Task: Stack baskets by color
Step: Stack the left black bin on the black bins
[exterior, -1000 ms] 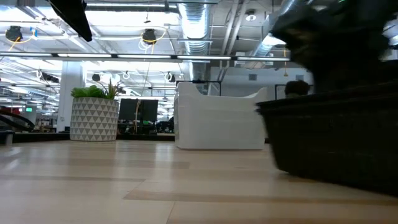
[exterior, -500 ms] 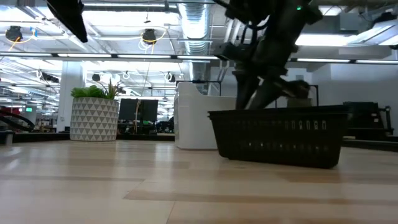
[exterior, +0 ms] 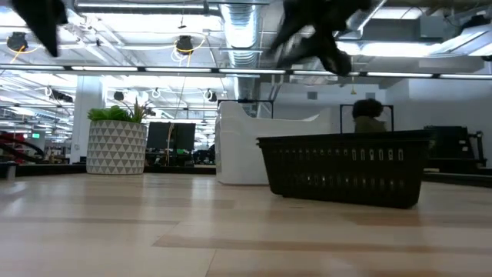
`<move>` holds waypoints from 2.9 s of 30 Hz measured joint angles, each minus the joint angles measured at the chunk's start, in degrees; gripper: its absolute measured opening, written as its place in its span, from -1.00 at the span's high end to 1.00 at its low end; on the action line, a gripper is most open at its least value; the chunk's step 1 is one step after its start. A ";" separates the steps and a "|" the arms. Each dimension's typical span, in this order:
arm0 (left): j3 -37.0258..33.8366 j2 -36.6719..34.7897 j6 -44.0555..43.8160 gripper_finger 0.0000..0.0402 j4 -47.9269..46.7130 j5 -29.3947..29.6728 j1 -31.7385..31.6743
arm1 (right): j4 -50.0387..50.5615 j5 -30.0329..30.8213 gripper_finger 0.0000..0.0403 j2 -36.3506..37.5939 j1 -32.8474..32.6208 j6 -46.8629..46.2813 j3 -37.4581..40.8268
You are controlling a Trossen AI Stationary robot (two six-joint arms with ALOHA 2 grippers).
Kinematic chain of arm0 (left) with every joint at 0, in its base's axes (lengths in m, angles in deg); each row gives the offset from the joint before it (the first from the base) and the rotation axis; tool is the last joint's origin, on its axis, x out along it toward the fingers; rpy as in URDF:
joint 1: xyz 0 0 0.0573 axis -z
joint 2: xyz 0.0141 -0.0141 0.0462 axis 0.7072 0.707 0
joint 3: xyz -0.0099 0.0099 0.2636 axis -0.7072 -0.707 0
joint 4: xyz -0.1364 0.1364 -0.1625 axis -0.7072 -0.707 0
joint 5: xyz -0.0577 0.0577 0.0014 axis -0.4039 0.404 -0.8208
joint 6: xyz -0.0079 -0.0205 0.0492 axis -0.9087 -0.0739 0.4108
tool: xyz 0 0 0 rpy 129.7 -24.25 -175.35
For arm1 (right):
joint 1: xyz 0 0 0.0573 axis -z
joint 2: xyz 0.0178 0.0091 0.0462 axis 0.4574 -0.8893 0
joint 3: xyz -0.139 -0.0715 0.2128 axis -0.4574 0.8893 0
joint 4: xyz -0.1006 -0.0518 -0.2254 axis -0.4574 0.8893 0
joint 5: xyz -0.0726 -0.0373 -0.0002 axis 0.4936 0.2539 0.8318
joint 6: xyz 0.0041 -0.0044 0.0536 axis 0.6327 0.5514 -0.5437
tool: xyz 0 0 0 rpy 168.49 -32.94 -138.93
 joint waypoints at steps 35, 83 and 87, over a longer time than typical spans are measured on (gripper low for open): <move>-8.16 -0.04 -31.31 0.02 -1.62 -12.50 20.51 | -12.74 -11.81 -0.10 -56.29 -4.46 64.84 -60.26; -8.20 21.04 -39.95 0.02 11.92 -15.41 27.82 | -0.58 -11.00 -0.13 -60.08 -6.74 61.02 -70.66; -8.20 22.34 -39.88 0.02 15.13 -9.19 27.77 | -0.30 -11.02 -0.13 -60.10 -6.72 59.47 -70.66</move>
